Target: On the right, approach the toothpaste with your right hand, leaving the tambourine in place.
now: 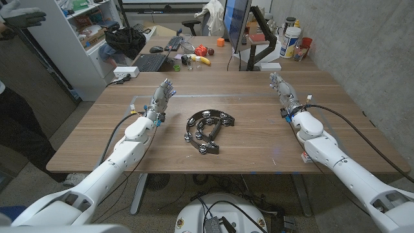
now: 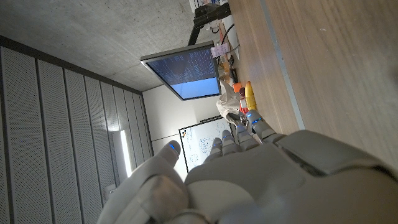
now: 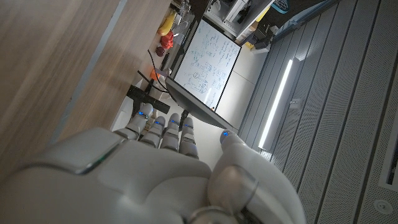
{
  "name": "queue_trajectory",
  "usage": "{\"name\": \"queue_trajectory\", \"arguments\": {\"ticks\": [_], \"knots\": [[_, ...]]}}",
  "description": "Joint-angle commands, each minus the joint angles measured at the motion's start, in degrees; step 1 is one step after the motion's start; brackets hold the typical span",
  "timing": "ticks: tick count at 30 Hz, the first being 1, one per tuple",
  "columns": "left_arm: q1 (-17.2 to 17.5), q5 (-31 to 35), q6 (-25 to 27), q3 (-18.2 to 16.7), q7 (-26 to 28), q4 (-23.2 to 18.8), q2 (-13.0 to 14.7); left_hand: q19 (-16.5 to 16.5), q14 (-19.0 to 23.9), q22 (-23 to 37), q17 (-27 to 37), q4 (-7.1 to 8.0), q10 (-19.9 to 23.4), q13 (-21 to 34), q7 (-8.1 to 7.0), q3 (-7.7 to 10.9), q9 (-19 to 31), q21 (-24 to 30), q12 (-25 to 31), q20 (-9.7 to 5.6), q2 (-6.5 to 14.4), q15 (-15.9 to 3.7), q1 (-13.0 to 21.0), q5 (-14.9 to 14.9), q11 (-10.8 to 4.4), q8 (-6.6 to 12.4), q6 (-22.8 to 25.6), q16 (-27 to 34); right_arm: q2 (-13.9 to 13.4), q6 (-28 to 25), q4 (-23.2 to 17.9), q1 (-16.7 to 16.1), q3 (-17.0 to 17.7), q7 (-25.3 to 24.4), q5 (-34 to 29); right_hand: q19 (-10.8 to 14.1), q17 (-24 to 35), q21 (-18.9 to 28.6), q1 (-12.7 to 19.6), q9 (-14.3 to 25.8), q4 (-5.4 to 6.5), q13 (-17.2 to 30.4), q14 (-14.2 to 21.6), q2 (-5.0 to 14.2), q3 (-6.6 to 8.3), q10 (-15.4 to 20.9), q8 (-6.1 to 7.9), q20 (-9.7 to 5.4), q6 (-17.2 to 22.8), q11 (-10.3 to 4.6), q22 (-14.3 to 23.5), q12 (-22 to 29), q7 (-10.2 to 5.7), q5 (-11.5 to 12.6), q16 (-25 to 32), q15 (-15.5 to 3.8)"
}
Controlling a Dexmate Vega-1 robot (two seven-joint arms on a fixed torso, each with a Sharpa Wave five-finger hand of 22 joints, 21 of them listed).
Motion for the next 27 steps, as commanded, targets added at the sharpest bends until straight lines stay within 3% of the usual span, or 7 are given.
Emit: {"name": "queue_trajectory", "arguments": {"ticks": [1,27], "knots": [[-0.09,0.05,0.10,-0.08,-0.10,0.23,0.22,-0.66,-0.28,0.16,0.13,-0.09,-0.54,0.26,0.09,0.38,0.12,-0.03,0.42,-1.69,3.27,-0.05,-0.43,0.31,-0.16,0.28,-0.38,0.09,-0.90,0.98,-1.33,-0.47,0.19,-2.36,-3.18,0.16,0.12,-0.31,0.83,0.22,-0.38,0.26,0.71,0.33,0.16,0.61,0.34,-1.90,0.88,-0.05,0.06,0.45,0.01,0.25,0.40,-0.23],[-1.07,0.27,0.34,0.24,-0.46,1.46,-0.06,-0.52,-0.24,0.17,0.12,-0.11,-0.58,0.26,0.15,0.54,0.13,-0.19,0.42,-1.65,3.23,-0.04,-0.65,0.31,-0.04,0.33,-0.31,0.10,-3.41,2.63,-4.40,-2.64,1.93,-8.26,-9.83,0.86,0.07,-0.62,0.91,0.24,-0.76,0.26,2.00,0.10,0.15,2.11,0.63,-1.76,2.29,0.15,0.07,0.86,-0.27,0.21,0.64,-0.64]]}}
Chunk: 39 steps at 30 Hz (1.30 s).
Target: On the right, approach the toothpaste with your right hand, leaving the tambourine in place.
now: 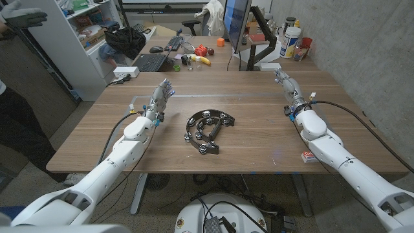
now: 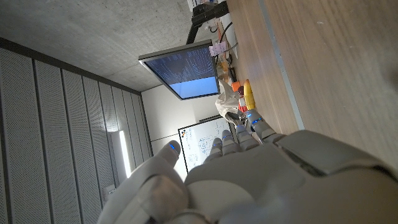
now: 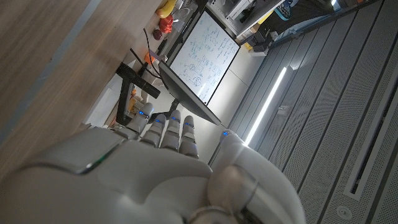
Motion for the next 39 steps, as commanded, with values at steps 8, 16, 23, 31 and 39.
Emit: {"name": "queue_trajectory", "arguments": {"ticks": [8,16,23,31,39], "knots": [[-0.81,0.27,0.10,0.45,-0.30,1.01,-0.44,-0.50,-0.33,0.17,0.12,-0.11,-0.59,0.27,0.06,0.58,0.13,-0.24,0.43,-1.62,3.21,0.05,-0.70,0.31,-0.16,0.33,-0.33,0.07,-1.88,1.71,-2.46,-2.21,1.88,-4.44,-4.82,0.48,0.02,-0.29,1.01,0.25,-0.54,0.27,1.29,0.00,0.09,1.23,0.67,-1.63,1.40,-0.18,0.08,0.54,-0.03,0.20,0.25,-0.07],[-0.94,0.46,0.08,0.52,-0.11,1.12,-0.51,-0.49,-0.30,0.18,0.12,-0.12,-0.55,0.27,0.06,0.64,0.13,-0.30,0.45,-1.63,3.21,0.01,-0.77,0.31,-0.15,0.32,-0.36,0.08,-2.75,2.28,-3.82,-3.53,3.02,-6.17,-6.57,0.98,-0.02,-0.38,1.04,0.25,-0.67,0.27,2.30,-0.11,0.14,2.07,0.79,-1.43,2.23,-0.56,0.08,0.75,-0.39,0.17,0.40,-0.32],[-1.00,0.53,0.17,0.63,0.00,1.09,-0.65,-0.47,-0.30,0.18,0.11,-0.12,-0.57,0.26,0.10,0.68,0.13,-0.35,0.44,-1.63,3.20,-0.01,-0.81,0.31,-0.08,0.33,-0.32,0.07,-3.22,2.95,-4.77,-4.57,3.94,-7.42,-7.94,1.51,-0.08,-0.37,1.10,0.26,-0.73,0.27,2.94,-0.17,0.28,2.78,0.84,-1.34,2.77,-1.02,0.08,0.93,-0.67,0.18,0.39,-0.76],[-1.08,0.70,0.21,0.80,0.12,1.13,-0.78,-0.44,-0.28,0.18,0.11,-0.13,-0.56,0.26,0.08,0.72,0.13,-0.39,0.44,-1.62,3.20,-0.03,-0.85,0.32,-0.12,0.34,-0.31,0.08,-4.17,3.71,-6.44,-6.34,5.37,-9.60,-10.56,2.08,-0.17,-0.41,1.28,0.26,-0.92,0.26,3.77,-0.28,0.48,3.39,0.91,-1.32,3.46,-1.35,0.08,1.03,-0.89,0.18,0.37,-1.23],[-1.56,0.73,0.13,1.02,-0.29,1.78,-1.07,-0.43,-0.30,0.18,0.11,-0.13,-0.55,0.26,0.05,0.77,0.13,-0.45,0.45,-1.63,3.20,-0.03,-0.90,0.32,-0.04,0.35,-0.27,0.07,-4.77,4.18,-7.75,-7.92,6.75,-11.49,-12.91,3.25,-0.20,-0.29,1.44,0.27,-1.10,0.25,4.95,-0.37,0.72,4.48,1.04,-1.87,4.53,-1.55,0.09,1.25,-1.08,0.15,0.39,-1.57]]}}
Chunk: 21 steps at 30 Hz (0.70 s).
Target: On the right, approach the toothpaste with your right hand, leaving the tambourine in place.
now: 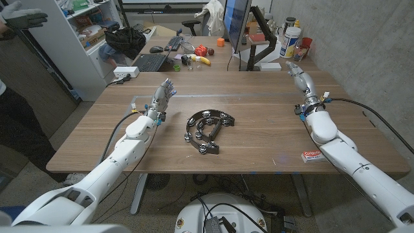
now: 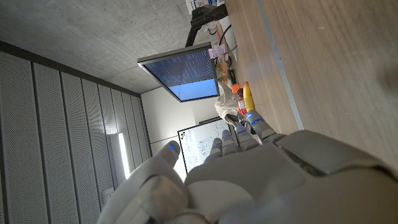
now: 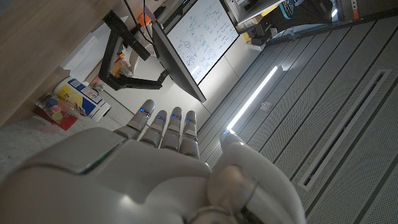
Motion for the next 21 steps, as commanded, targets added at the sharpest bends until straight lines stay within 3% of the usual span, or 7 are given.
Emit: {"name": "queue_trajectory", "arguments": {"ticks": [1,8,21], "knots": [[-0.57,0.13,-0.04,0.30,-0.30,0.72,-0.38,-0.42,-0.30,0.18,0.11,0.10,-0.57,0.27,0.09,0.56,0.14,-0.01,0.20,-1.64,3.44,0.00,-0.67,0.32,-0.11,0.36,-0.25,0.06,-1.11,0.99,-2.23,-2.67,2.32,-2.93,-3.55,1.53,0.08,0.05,0.52,0.27,-0.26,0.25,1.35,-0.23,0.39,1.61,0.26,-2.16,1.27,-0.12,0.11,0.51,-0.15,0.13,0.18,-1.00],[-0.84,0.12,-0.12,0.28,-0.46,1.14,-0.45,-0.42,-0.30,0.19,0.11,0.10,-0.56,0.27,0.08,0.60,0.14,-0.06,0.20,-1.63,3.44,-0.01,-0.70,0.32,-0.03,0.37,-0.23,0.06,-1.71,1.50,-3.32,-3.62,3.46,-3.79,-5.25,5.34,0.10,0.78,0.45,0.30,-0.34,0.24,4.94,-0.36,0.84,4.57,0.83,-2.86,4.84,-0.46,0.16,1.12,-0.70,0.05,0.47,-1.49],[-0.94,0.07,0.00,0.30,-0.65,1.46,-0.40,-0.41,-0.33,0.19,0.11,0.10,-0.56,0.27,0.04,0.70,0.14,-0.15,0.20,-1.63,3.47,0.04,-0.76,0.33,-0.08,0.34,-0.27,0.05,-4.13,-0.80,-6.36,-5.47,5.20,-2.69,-6.53,5.89,0.07,0.72,0.52,0.32,-0.48,0.24,5.82,-0.49,1.03,5.14,0.73,-2.38,5.53,-0.50,0.18,1.09,-0.78,0.04,0.32,-1.76]]}}
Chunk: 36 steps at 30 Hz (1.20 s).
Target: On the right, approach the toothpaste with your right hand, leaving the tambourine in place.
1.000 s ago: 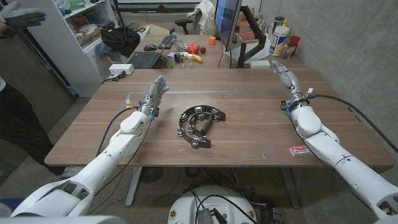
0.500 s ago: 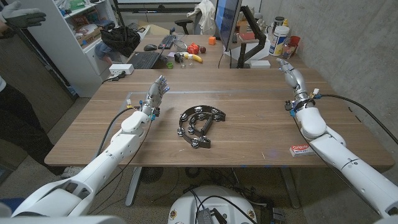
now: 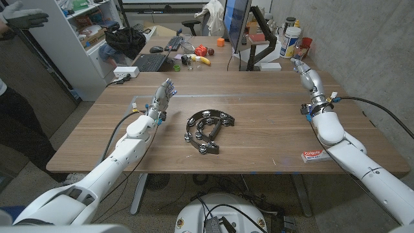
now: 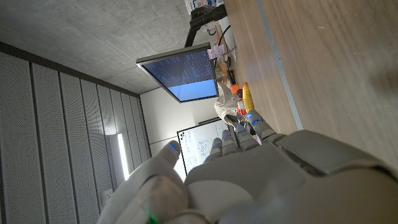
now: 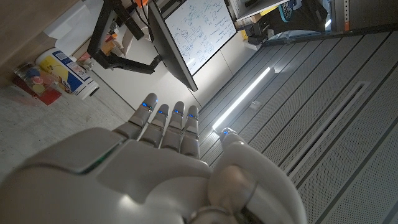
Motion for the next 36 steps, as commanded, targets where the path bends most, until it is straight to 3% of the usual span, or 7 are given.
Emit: {"name": "queue_trajectory", "arguments": {"ticks": [1,20,36], "knots": [[-0.19,-0.03,-0.03,0.10,-0.30,0.38,-0.06,-0.36,-0.28,0.19,0.11,-0.14,-0.53,0.27,0.03,0.48,0.14,-0.14,0.25,-1.63,3.31,0.00,-0.62,0.33,-0.02,0.36,-0.23,0.06,-2.17,-1.92,-2.71,-1.91,1.69,0.63,-1.50,0.50,0.06,0.25,0.53,0.32,-0.18,0.24,0.53,-0.51,0.41,0.57,0.18,-2.23,0.54,0.20,0.18,0.17,-0.04,0.03,0.30,-1.61],[-0.62,0.24,0.12,0.48,-0.44,0.62,-0.32,-0.34,-0.35,0.20,0.11,-0.14,-0.56,0.27,0.06,0.61,0.14,-0.27,0.24,-1.60,3.31,0.05,-0.71,0.32,0.03,0.34,-0.28,0.03,-7.78,-4.90,-9.17,-8.11,6.16,2.58,-3.55,0.60,0.09,0.03,0.42,0.34,-0.20,0.23,0.73,-0.68,0.49,0.49,-0.17,-2.08,0.47,0.35,0.19,-0.10,0.04,0.01,-0.01,-1.49],[-1.65,0.43,-0.05,0.86,-1.19,2.02,-0.79,-0.35,-0.39,0.20,0.11,-0.13,-0.68,0.27,0.00,0.71,0.14,-0.37,0.20,-1.58,3.32,-0.04,-0.78,0.32,-0.03,0.32,-0.34,0.02,-10.37,-6.35,-14.26,-13.76,10.82,3.48,-7.22,0.86,0.12,-0.10,0.23,0.35,-0.13,0.24,1.14,-0.78,0.52,0.60,-0.34,-2.04,0.61,0.17,0.20,-0.25,0.02,-0.01,-0.10,-1.49]]}}
